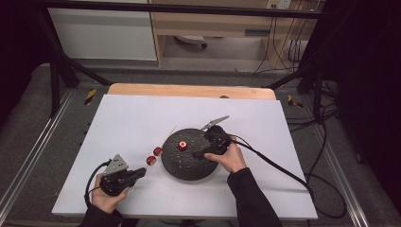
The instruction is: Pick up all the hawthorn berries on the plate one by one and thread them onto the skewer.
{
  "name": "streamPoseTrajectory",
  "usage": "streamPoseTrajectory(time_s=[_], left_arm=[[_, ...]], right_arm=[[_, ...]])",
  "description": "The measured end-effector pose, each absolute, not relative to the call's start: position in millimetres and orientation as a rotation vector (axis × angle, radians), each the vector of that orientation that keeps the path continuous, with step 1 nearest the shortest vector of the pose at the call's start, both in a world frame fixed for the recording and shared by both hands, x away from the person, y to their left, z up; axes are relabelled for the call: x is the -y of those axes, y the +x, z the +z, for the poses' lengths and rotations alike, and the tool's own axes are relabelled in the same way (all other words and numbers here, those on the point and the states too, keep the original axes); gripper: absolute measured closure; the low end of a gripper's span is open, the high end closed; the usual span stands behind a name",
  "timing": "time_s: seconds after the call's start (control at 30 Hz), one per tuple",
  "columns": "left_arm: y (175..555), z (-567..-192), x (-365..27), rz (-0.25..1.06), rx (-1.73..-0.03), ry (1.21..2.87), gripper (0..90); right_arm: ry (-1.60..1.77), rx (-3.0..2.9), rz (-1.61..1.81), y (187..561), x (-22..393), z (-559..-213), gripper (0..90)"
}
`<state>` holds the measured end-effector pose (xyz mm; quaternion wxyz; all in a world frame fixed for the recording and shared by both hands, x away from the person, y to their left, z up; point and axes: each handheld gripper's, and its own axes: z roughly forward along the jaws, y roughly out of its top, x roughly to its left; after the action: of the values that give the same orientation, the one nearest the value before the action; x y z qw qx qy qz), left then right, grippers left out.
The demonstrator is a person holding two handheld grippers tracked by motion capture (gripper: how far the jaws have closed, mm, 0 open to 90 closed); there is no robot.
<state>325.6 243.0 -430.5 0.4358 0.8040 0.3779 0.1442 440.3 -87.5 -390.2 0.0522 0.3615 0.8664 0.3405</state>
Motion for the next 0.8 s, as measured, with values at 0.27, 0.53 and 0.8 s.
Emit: streamPoseTrajectory(time_s=[0.27, 0.53, 0.8], left_arm=[[328.0, -431.1, -247.1, 0.357, -0.960, 1.989, 88.5], [329.1, -431.6, -249.3, 0.356, -0.973, 1.983, 88.5], [329.2, -431.6, -249.6, 0.355, -0.975, 1.980, 88.5]], right_arm=[[1.070, -2.657, 0.992, 449.3, 71.7, -391.4, 8.3], [1.059, -2.678, 0.951, 461.3, 52.6, -390.7, 10.9], [1.049, -2.707, 0.918, 472.2, 36.2, -392.2, 19.7]])
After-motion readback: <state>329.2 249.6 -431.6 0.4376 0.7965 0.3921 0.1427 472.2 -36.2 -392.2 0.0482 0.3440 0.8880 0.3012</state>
